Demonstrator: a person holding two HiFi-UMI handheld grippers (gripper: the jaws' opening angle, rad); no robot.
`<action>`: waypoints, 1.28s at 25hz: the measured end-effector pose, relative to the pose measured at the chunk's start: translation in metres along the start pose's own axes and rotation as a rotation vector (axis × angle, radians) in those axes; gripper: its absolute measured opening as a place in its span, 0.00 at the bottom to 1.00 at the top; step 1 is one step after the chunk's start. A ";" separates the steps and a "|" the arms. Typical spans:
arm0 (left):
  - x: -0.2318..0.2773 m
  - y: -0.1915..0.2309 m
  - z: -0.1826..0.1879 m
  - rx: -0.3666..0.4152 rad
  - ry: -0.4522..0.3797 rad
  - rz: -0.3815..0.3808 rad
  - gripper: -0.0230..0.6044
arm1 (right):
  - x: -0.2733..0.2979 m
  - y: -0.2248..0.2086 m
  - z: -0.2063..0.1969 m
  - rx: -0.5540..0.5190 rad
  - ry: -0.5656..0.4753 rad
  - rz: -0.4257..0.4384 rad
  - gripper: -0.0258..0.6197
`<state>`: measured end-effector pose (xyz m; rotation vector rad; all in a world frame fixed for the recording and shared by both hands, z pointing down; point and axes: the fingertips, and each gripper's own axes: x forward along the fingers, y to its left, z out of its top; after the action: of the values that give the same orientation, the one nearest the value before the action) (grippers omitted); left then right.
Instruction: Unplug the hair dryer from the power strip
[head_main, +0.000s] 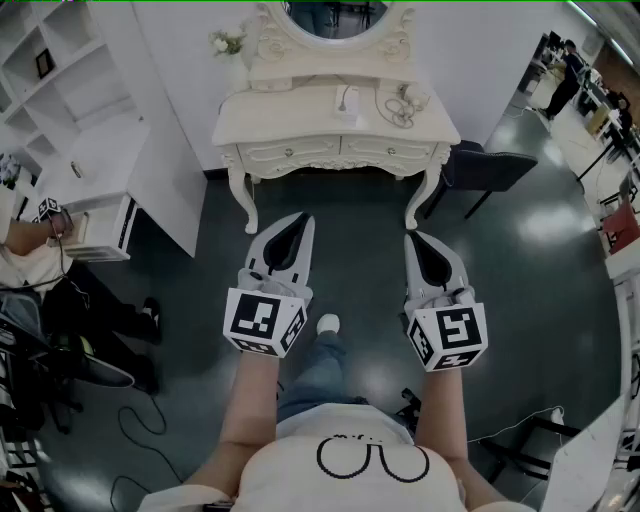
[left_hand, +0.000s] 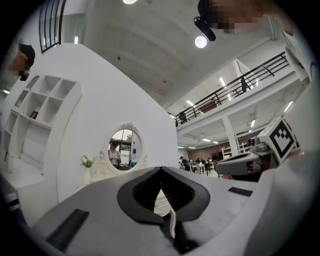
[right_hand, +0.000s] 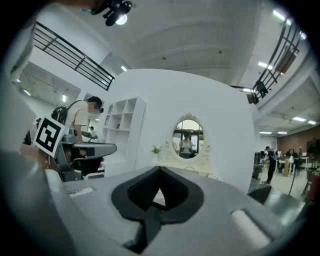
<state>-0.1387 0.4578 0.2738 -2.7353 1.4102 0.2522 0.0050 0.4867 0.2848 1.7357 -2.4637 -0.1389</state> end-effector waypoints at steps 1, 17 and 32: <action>0.013 0.005 -0.005 0.001 0.004 -0.001 0.03 | 0.012 -0.007 -0.004 0.004 0.000 0.001 0.04; 0.215 0.124 -0.048 -0.059 0.063 -0.046 0.03 | 0.228 -0.100 -0.012 0.083 -0.001 0.017 0.04; 0.299 0.173 -0.094 -0.152 0.129 -0.108 0.03 | 0.333 -0.124 -0.049 0.094 0.086 0.076 0.04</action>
<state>-0.0974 0.1053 0.3202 -2.9906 1.3159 0.1872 0.0168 0.1318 0.3311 1.6428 -2.5062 0.0588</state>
